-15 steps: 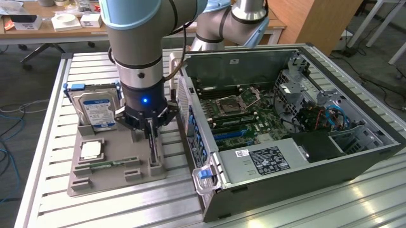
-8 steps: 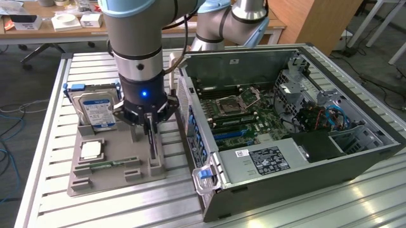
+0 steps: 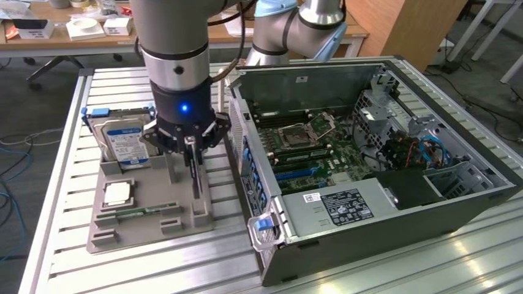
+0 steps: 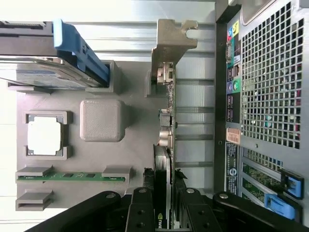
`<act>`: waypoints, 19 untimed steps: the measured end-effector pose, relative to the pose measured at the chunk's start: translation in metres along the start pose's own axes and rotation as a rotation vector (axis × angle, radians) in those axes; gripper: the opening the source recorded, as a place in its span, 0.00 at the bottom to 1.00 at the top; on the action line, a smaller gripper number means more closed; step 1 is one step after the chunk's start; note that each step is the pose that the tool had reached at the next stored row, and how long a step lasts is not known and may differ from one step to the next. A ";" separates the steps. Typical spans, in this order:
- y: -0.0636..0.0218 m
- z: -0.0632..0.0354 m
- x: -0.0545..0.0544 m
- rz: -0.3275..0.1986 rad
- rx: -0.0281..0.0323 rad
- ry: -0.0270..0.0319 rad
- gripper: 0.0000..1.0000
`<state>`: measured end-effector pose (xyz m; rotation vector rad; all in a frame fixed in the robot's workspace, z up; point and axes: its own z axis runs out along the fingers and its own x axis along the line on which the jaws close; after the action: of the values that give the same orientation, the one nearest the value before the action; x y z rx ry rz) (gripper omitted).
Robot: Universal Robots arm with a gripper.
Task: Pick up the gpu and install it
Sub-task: 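Pick up the gpu and move the gpu toward the slot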
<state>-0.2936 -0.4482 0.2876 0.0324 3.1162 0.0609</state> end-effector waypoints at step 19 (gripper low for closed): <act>0.0015 -0.0378 -0.001 0.000 0.0039 0.0000 0.26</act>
<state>-0.2936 -0.4482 0.3254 0.0323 3.1164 0.0548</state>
